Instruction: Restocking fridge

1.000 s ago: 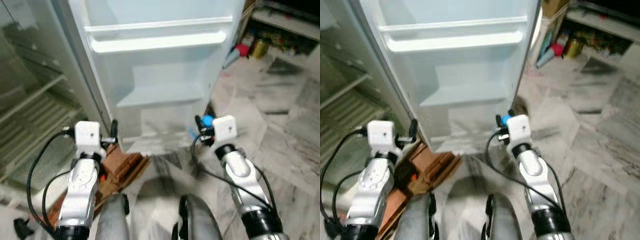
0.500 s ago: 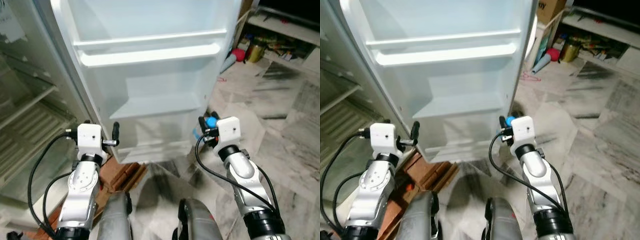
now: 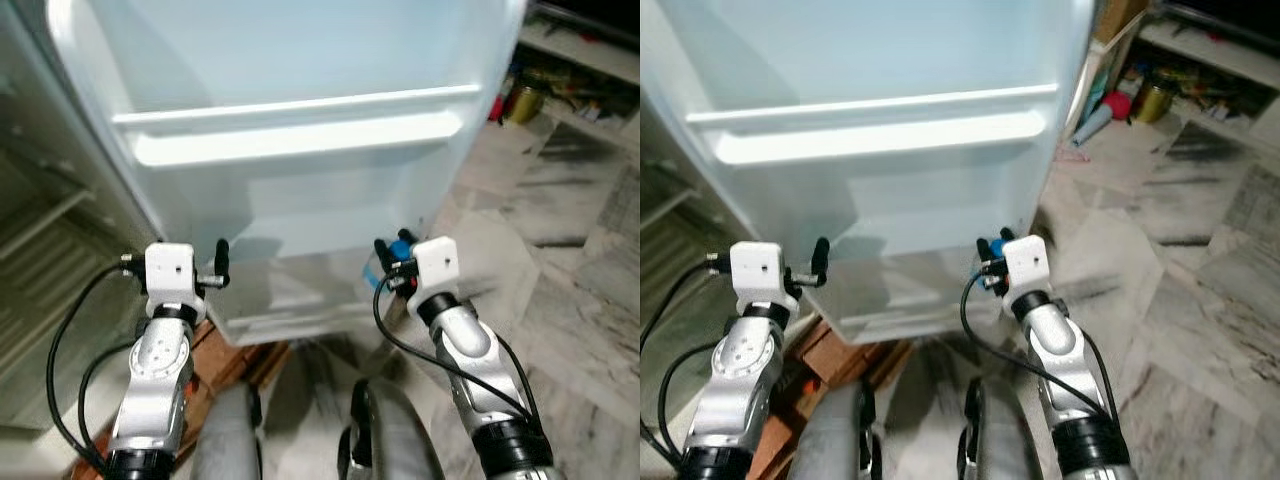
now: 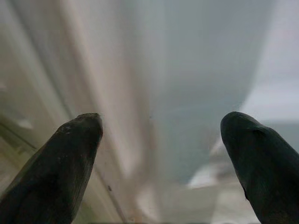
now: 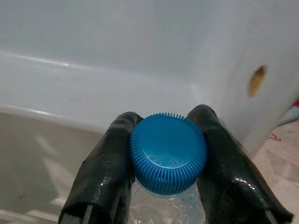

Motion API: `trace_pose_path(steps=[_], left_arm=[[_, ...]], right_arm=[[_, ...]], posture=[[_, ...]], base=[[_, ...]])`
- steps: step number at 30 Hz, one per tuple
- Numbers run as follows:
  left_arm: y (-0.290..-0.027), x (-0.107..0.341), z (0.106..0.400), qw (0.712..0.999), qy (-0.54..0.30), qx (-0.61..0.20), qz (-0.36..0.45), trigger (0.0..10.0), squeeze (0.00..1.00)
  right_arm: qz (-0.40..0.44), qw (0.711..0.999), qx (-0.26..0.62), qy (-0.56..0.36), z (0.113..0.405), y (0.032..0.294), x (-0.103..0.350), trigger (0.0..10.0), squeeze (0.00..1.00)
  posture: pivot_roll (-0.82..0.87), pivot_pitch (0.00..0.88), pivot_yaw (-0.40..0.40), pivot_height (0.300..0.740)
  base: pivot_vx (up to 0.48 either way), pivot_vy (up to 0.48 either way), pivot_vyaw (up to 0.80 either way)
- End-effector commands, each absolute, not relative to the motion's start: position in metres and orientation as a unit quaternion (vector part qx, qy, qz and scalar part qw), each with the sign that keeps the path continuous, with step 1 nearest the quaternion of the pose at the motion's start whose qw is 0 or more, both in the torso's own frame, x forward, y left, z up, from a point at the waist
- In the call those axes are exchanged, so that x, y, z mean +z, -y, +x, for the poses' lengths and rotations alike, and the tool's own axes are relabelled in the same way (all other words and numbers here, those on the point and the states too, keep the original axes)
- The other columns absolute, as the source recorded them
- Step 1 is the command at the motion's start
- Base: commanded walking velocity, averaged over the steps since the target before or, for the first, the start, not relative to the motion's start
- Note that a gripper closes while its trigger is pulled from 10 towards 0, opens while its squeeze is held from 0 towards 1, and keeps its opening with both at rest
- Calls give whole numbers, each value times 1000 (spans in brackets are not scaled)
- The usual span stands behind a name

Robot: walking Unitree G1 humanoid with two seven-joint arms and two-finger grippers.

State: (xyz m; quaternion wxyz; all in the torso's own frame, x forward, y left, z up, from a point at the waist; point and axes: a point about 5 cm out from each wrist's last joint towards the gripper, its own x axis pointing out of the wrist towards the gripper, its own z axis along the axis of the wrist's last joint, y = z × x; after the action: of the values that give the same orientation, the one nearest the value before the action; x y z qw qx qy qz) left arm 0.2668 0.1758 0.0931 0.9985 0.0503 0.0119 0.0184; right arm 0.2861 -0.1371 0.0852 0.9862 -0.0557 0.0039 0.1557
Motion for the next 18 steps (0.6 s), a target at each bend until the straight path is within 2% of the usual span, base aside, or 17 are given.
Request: trace_pose_path(steps=[1,7,18], left_arm=[[-178,91,265,998,-19,16,54,10000,0],[-177,93,265,998,-19,18,55,10000,0],[-178,95,260,998,-19,18,58,10000,0]], right_arm=[[-55,986,157,14,289,137,94,10000,0],[-56,985,164,11,289,137,92,10000,0],[-59,985,165,8,290,137,90,10000,0]], posture=[[42,120,-31,632],[49,134,-34,632],[63,168,-39,578]], base=[[0,0,0],[0,0,0],[0,0,0]])
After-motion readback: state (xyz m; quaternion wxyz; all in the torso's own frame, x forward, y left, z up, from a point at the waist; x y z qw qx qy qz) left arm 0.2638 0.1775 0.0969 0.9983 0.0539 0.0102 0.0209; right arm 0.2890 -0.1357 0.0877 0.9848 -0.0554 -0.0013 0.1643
